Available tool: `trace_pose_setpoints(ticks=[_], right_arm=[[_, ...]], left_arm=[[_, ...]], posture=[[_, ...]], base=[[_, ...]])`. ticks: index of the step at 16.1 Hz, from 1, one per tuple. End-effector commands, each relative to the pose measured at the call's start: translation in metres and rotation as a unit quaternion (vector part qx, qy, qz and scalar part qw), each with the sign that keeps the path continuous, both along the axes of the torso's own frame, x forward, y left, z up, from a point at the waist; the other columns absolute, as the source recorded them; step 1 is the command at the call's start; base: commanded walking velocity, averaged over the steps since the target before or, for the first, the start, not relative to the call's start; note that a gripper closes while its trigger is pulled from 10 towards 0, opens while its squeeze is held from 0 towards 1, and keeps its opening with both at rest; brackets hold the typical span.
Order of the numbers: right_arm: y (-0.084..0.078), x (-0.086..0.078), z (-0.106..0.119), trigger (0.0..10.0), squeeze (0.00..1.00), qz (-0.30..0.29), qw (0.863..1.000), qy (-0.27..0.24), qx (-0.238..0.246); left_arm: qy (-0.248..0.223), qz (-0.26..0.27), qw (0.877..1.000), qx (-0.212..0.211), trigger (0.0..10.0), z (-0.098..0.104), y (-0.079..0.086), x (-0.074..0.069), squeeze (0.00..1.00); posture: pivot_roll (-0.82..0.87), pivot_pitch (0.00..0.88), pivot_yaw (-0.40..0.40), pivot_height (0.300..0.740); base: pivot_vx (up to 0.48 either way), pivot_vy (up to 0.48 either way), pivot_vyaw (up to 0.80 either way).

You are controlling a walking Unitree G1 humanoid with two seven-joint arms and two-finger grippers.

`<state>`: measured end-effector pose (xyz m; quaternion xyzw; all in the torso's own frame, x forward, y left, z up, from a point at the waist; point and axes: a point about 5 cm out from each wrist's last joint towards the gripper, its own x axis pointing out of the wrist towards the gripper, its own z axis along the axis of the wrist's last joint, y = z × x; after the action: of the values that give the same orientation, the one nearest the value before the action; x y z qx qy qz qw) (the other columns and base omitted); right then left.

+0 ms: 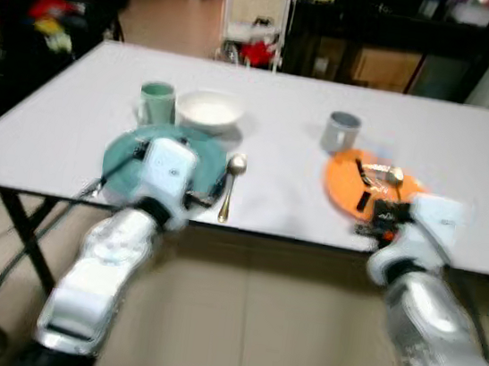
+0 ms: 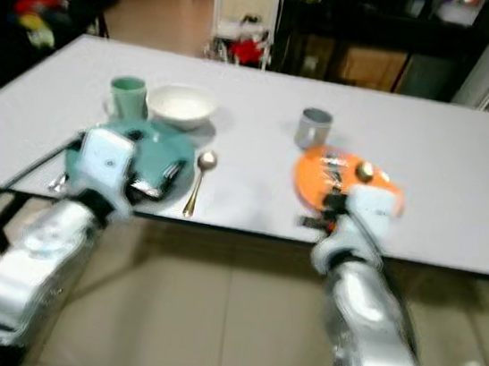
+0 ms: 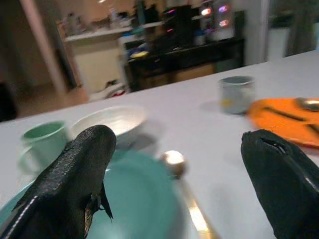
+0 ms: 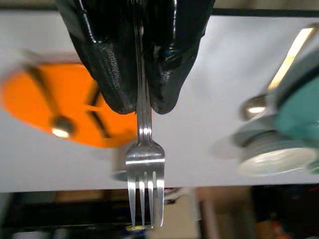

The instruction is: Setting the table

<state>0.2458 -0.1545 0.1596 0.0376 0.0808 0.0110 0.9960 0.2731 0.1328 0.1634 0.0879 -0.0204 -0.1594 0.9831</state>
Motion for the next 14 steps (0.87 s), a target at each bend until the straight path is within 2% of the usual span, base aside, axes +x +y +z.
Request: trace_pose_setpoints(ticks=[1,8,11,14], right_arm=[[-0.009,-0.001,0.003,10.0,0.0,-0.019,1.0,0.0,-0.006],[-0.011,0.001,0.001,10.0,0.0,-0.027,1.0,0.014,-0.003],[-0.015,0.002,-0.003,10.0,0.0,-0.031,0.999,0.033,0.001],[-0.015,0.002,-0.009,10.0,0.0,-0.028,0.998,0.052,-0.006]], left_arm=[[0.0,-0.021,1.0,-0.007,10.0,0.001,-0.01,0.0,0.0],[-0.001,-0.023,1.0,-0.009,10.0,0.002,-0.011,0.001,0.0],[0.0,-0.029,1.0,-0.009,10.0,0.001,-0.016,0.0,0.0],[0.006,-0.042,0.999,-0.008,10.0,-0.001,-0.014,-0.003,0.0]], posture=[[0.0,0.0,-0.017,0.74],[0.0,0.0,-0.022,0.74],[0.0,0.0,-0.024,0.74],[0.01,0.0,-0.029,0.74]], base=[[0.364,0.0,0.0],[0.359,0.0,0.0],[0.36,0.0,-0.8],[0.312,0.0,0.0]])
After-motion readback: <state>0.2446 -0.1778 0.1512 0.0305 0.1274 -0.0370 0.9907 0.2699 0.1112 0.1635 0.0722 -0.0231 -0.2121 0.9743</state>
